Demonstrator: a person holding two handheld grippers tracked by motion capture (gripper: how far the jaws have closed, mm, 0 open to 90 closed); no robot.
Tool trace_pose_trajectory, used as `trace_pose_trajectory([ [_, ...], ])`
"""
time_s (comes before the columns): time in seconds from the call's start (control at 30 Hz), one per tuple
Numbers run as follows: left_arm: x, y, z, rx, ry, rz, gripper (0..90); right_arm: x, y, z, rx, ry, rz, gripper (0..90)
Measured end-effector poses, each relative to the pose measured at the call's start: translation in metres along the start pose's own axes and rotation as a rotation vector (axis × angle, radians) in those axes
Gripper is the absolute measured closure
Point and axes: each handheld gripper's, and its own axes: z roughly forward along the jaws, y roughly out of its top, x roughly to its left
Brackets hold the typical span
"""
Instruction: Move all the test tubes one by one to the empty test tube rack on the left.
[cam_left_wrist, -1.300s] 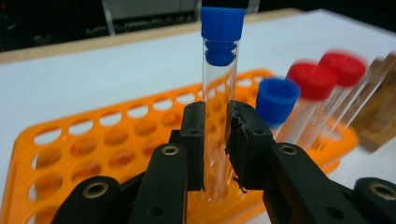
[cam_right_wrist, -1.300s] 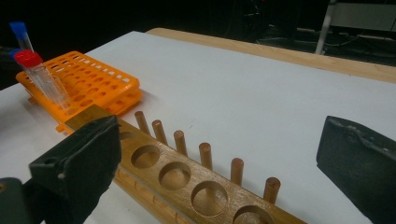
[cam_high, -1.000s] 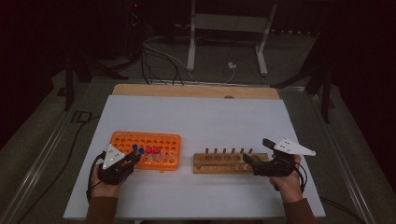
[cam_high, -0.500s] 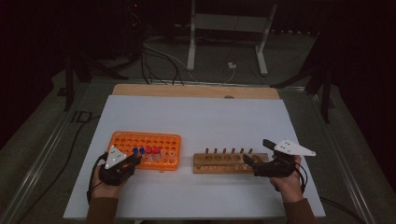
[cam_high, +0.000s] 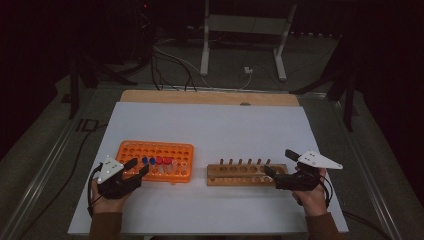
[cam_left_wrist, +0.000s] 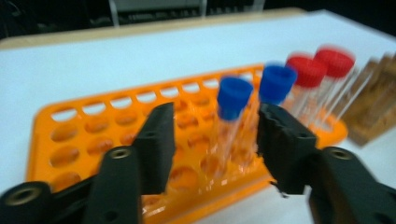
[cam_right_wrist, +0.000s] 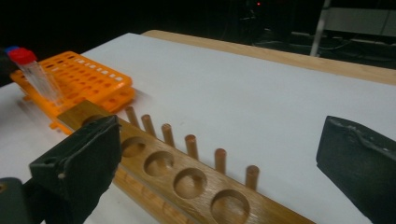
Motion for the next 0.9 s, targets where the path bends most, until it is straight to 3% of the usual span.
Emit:
trace_pose_trajectory([
  [0.13,0.0,0.004,-0.008,-0.081,0.009,-0.024,39.4,-0.002,-0.003,-0.002,0.0,-0.02,-0.016,0.2],
  [0.27,0.001,0.008,-0.011,-0.131,0.018,-0.052,31.8,-0.004,-0.006,-0.003,-0.005,-0.037,-0.03,0.2],
  [0.57,0.006,0.011,-0.017,-0.183,0.053,-0.108,14.6,-0.013,-0.013,-0.01,-0.043,-0.041,-0.028,0.0],
  [0.7,0.009,0.013,-0.02,-0.197,0.073,-0.114,1.8,-0.018,-0.013,-0.017,-0.068,-0.05,-0.024,0.0],
  [0.9,0.008,0.012,-0.019,-0.19,0.076,-0.103,0.3,-0.025,-0.015,-0.021,-0.076,-0.07,-0.007,0.0],
])
